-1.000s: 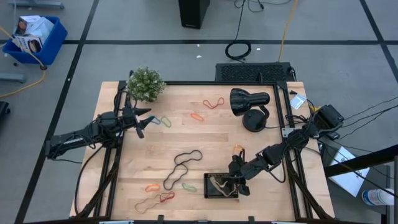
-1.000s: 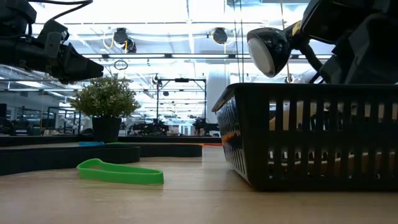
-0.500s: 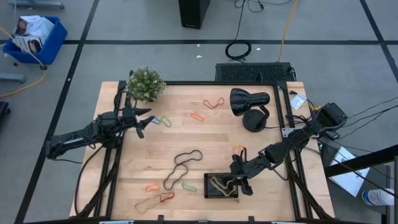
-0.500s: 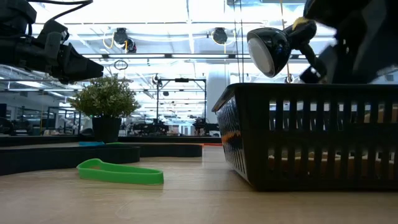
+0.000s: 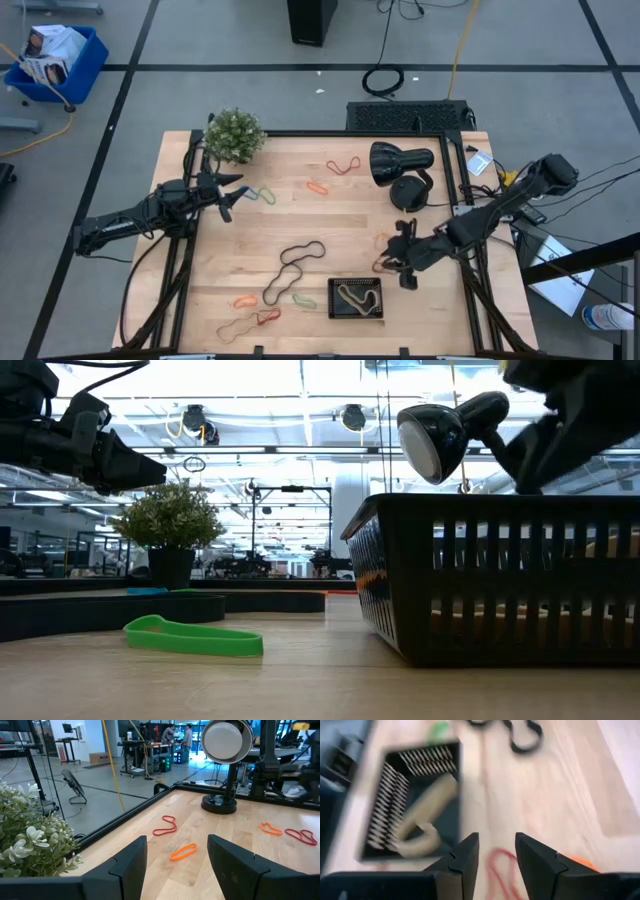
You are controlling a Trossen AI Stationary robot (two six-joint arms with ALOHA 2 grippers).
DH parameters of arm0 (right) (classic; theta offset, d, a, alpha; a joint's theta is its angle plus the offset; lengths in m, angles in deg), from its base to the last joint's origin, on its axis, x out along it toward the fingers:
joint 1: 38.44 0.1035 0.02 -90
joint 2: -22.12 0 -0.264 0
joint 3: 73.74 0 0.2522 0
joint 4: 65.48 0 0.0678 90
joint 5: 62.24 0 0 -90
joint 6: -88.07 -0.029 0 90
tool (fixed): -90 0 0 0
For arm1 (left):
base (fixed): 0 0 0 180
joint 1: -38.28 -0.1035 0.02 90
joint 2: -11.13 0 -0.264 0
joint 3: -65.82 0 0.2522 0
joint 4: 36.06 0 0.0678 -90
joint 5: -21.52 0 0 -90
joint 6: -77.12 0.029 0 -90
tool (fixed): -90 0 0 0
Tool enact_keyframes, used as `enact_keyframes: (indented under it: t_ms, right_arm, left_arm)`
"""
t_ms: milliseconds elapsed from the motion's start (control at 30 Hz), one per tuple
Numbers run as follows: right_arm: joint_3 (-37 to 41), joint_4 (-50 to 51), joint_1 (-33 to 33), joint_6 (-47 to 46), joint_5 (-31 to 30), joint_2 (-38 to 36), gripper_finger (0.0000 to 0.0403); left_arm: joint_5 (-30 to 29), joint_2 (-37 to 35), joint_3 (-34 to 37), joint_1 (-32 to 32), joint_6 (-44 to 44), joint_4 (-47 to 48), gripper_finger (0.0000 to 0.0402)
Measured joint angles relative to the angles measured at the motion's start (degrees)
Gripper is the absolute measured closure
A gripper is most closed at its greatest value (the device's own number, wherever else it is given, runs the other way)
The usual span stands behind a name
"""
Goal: Pick and place rubber bands into bin
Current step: Put the middle orange rubber band into the black bin
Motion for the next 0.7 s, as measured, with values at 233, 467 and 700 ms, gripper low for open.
enact_keyframes:
  t_ms: [233,467,700]
  right_arm:
    - [0.00,8.72,-6.76,-1.81,-0.18,2.39,0.0281]
    - [0.00,9.59,-12.64,5.18,0.00,5.53,0.0278]
    - [-0.02,9.48,-16.01,9.15,0.07,8.64,0.0281]
  left_arm:
    - [0.00,0.00,0.00,0.01,0.20,0.05,0.0185]
    - [-0.19,0.00,0.00,0.02,0.90,0.08,0.0185]
    - [-0.37,0.00,-0.02,0.00,1.42,0.10,0.0185]
